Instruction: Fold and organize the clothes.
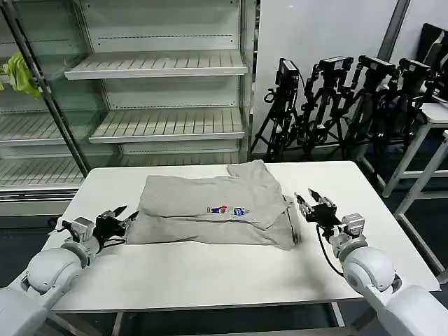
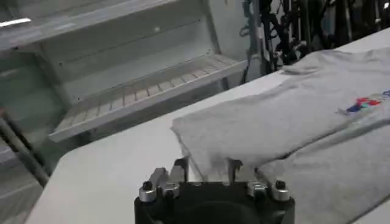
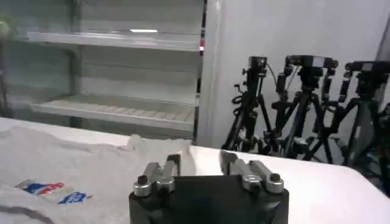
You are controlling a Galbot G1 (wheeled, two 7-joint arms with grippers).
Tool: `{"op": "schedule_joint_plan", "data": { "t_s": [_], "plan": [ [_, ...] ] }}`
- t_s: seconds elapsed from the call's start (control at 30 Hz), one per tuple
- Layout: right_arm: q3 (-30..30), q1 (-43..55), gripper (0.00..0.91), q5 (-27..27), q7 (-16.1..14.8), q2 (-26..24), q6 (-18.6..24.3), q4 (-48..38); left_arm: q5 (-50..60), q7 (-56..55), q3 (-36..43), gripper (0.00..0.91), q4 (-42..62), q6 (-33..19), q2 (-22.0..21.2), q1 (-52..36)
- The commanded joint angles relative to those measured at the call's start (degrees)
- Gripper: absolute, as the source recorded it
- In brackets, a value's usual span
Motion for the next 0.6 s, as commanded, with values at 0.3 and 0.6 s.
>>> {"op": "schedule_joint_plan", "data": {
  "t_s": [0.3, 0.6],
  "plan": [
    [4.9, -22.2, 0.907, -0.7, 1.7, -6.2, -0.8, 16.6, -5.1, -3.2, -9.6, 0.907, -13.1, 6.3, 0.3, 14.7],
    [3.9, -24.4, 0.907, -2.3, 2.8, -4.5, -0.7, 16.6, -5.1, -3.3, -7.6, 0.907, -12.1, 7.7, -1.5, 15.1]
  ]
}}
